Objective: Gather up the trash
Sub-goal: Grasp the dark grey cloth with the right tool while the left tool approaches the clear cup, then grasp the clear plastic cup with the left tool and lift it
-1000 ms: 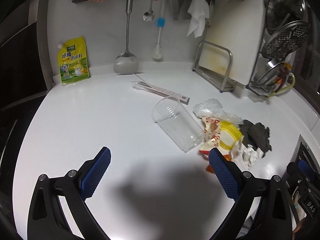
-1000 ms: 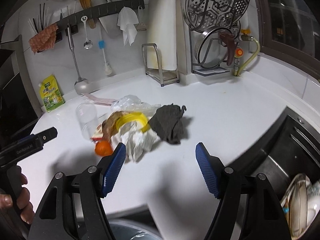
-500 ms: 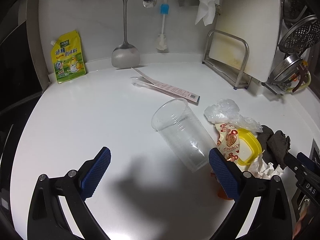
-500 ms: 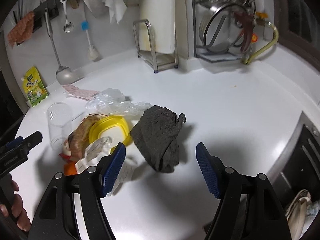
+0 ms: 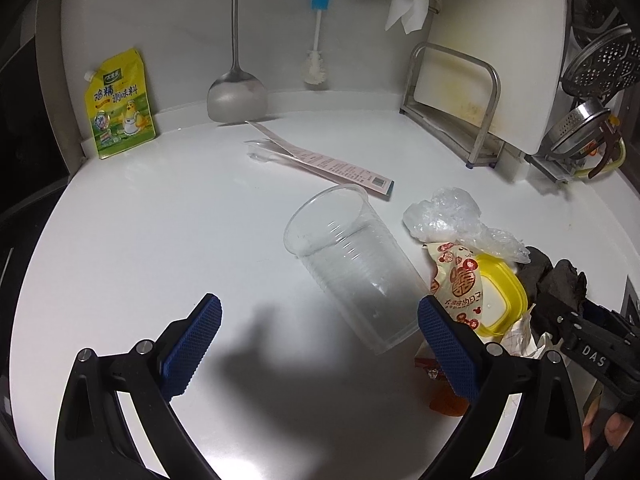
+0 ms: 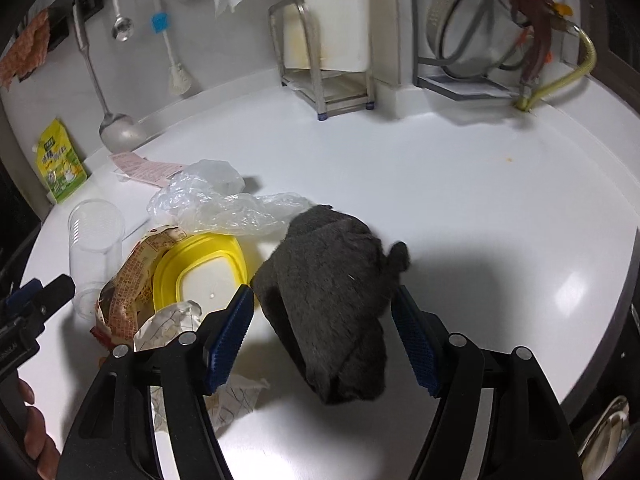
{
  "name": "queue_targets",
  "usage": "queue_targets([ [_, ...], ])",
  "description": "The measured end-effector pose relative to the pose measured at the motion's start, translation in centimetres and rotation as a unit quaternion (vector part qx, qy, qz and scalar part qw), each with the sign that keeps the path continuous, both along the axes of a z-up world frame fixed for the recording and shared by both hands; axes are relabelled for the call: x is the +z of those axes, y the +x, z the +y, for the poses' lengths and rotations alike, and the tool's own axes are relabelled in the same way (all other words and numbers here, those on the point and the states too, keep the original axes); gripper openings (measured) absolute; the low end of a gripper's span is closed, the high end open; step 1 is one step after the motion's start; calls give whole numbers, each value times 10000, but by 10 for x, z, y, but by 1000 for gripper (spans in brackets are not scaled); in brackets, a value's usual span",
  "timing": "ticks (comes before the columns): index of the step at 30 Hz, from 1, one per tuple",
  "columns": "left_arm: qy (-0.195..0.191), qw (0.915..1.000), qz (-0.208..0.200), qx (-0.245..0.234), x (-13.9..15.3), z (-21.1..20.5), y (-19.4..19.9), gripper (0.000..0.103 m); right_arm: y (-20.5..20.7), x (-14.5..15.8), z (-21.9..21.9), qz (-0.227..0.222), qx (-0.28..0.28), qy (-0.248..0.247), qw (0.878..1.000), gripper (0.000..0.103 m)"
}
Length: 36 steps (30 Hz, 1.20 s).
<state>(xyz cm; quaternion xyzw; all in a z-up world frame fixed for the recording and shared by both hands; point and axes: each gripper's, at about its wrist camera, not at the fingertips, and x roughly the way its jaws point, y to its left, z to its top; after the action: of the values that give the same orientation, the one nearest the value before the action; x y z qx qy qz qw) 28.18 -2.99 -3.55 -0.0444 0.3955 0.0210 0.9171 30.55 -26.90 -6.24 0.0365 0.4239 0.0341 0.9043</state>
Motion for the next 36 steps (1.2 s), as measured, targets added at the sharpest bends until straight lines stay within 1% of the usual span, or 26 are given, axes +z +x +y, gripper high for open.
queue_targets([
  [2,9,10000,-11,2,1,-1,2,97,0,0,-1,5,17,23,10000,43],
  [6,-59,10000,-45,-6,3,-2,3,97,-2,2,-8,-85,-33,191,9998,34],
  [12,-133,9998,-115,17,10,-6,7,97,-6,5,-14,-180,-73,328,9993,32],
  [18,-57,9998,-62,159,11,-9,24,97,-8,6,-18,-198,-96,446,9988,32],
  [22,-139,9994,205,247,1,-8,37,97,-8,6,-20,-202,-65,526,9984,32],
  [25,-143,9991,288,288,-6,-8,42,97,-8,6,-21,-194,-70,563,9982,32],
  [28,-61,9989,360,311,-12,-10,48,97,-8,6,-21,-194,-70,570,9982,32],
  [32,-95,9979,560,313,-22,-11,57,96,-8,5,-22,-196,-72,574,9981,32],
  [35,-7,9978,540,384,-25,-9,61,95,-8,5,-21,-189,-75,567,9982,32],
  [36,23,9979,523,380,-26,-9,62,91,-8,5,-21,-187,-72,569,9982,32],
])
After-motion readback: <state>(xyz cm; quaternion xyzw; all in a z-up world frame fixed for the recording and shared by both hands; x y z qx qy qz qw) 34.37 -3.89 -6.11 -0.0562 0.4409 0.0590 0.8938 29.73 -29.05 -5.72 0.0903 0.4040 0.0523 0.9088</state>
